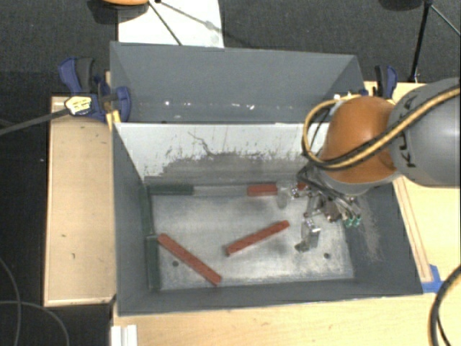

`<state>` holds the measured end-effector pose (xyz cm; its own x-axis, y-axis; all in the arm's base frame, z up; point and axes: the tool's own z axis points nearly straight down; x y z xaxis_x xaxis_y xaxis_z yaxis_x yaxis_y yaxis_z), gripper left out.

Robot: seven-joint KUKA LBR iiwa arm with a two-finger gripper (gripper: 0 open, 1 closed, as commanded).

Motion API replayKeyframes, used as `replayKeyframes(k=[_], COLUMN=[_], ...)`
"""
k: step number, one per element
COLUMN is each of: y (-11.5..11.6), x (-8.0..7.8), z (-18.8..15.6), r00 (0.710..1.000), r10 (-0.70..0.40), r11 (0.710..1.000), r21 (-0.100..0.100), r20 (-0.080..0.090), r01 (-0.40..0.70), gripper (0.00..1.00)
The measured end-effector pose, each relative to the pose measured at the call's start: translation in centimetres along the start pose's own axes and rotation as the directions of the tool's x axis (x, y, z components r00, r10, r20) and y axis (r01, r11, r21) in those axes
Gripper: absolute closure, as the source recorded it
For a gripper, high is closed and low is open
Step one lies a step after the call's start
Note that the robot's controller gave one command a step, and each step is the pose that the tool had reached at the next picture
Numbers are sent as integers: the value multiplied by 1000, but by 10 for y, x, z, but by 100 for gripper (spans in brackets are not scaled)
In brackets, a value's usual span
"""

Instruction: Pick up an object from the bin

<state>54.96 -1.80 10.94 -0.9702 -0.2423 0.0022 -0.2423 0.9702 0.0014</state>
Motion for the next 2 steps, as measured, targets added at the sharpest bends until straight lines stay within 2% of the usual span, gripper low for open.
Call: replayKeyframes(k=[1, 2], y=[32, 50], x=[-3, -9], z=[-1, 28], r00=[988, 999], r10=[151, -39], r11=[988, 999], r21=[1, 1], r20=[6, 4], r01=[-151, 39], gripper=[0, 0])
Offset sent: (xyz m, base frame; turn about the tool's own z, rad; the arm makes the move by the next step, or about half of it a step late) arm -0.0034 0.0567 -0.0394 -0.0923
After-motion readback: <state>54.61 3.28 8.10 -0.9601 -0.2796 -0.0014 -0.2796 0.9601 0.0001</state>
